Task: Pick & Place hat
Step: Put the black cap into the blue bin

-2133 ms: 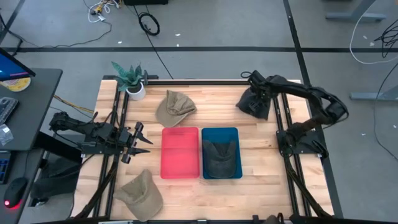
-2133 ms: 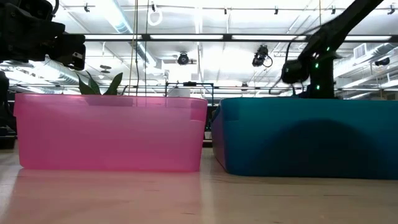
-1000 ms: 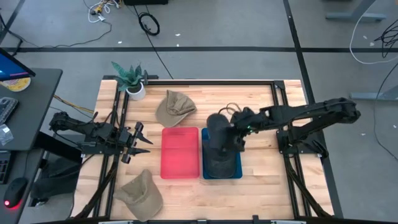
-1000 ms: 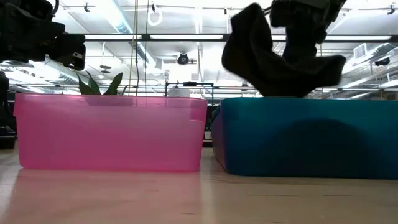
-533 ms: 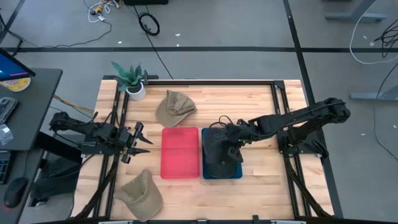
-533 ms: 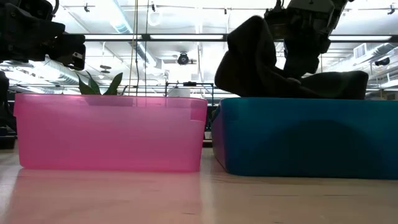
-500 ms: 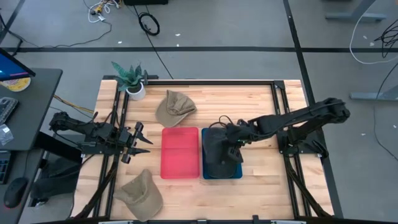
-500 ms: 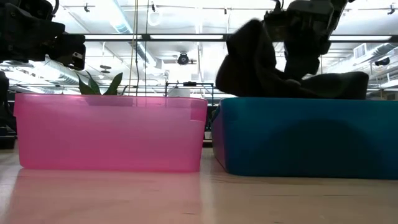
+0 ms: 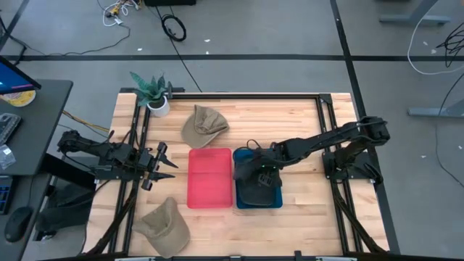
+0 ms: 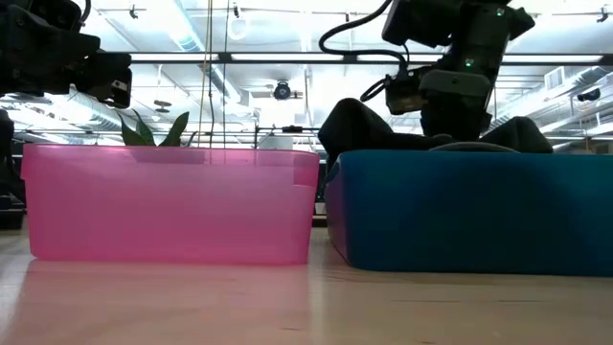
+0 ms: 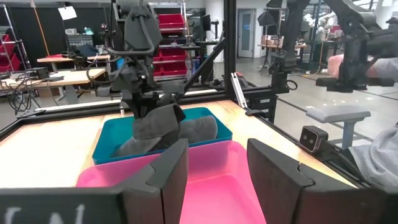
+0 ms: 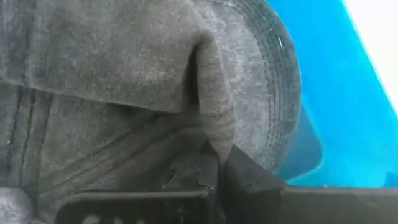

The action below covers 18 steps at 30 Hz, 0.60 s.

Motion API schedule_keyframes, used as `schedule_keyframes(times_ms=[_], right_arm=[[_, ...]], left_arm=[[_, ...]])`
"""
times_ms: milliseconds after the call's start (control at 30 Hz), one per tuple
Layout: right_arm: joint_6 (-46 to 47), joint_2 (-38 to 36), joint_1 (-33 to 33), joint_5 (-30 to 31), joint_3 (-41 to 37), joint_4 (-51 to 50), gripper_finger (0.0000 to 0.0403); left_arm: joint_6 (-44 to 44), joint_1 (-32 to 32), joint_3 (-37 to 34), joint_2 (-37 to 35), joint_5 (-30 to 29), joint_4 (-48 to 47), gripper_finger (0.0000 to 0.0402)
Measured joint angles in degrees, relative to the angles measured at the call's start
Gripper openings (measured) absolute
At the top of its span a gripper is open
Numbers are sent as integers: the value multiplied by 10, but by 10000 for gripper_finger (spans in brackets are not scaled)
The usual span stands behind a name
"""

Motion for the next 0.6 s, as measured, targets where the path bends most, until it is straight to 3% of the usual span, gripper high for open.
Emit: schedule_keyframes(times_ms=[300, 600], right_arm=[[-24, 0, 2, 2, -2, 7, 10], [-62, -62, 2, -4, -5, 4, 68]], left_arm=[[0, 0, 0, 0, 0, 0, 169], [0, 0, 0, 0, 0, 0, 169]])
